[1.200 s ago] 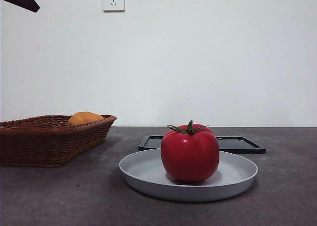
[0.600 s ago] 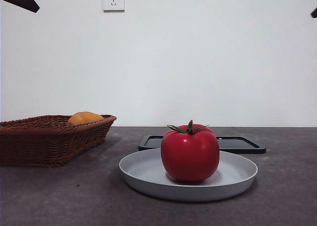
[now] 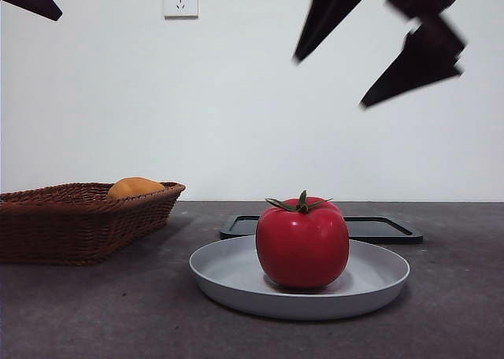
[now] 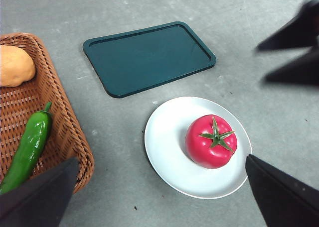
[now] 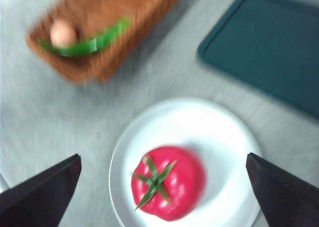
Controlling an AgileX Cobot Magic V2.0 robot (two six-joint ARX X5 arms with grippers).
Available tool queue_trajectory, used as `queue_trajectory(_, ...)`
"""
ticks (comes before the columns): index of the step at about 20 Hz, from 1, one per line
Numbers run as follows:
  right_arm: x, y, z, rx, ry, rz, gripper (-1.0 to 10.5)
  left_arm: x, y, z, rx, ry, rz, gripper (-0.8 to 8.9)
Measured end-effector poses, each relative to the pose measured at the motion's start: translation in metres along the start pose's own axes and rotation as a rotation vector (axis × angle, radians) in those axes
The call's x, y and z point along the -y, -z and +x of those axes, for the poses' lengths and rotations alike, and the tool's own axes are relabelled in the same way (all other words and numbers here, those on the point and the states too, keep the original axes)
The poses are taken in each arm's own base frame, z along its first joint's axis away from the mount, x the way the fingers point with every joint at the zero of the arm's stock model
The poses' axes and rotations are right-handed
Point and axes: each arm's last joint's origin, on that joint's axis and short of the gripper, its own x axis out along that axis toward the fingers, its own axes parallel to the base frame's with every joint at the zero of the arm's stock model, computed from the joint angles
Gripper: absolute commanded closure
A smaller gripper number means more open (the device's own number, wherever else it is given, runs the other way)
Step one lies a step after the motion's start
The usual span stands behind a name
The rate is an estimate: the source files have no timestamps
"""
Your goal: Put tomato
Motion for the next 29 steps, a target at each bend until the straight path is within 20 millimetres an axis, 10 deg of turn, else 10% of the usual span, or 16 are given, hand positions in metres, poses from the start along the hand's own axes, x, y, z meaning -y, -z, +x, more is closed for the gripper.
queue_trajectory(11, -0.025, 0.013, 0.089, -0.27, 0.126, -0.065, 3.4, 0.0, 0.0, 0.0, 0.0, 0.0, 0.0, 0.94)
queue_trajectory(19, -0.023, 0.03, 0.113, -0.395, 0.192, -0.062, 3.4, 0.0, 0.0, 0.0, 0.0, 0.0, 0.0, 0.94)
queue_trajectory(24, -0.021, 0.032, 0.117, -0.408, 0.197, -0.058, 6.7, 0.0, 0.0, 0.0, 0.0, 0.0, 0.0, 0.94)
queue_trajectory(29, -0.021, 0.031, 0.117, -0.404, 0.216, -0.058, 7.0, 0.0, 0.0, 0.0, 0.0, 0.0, 0.0, 0.94)
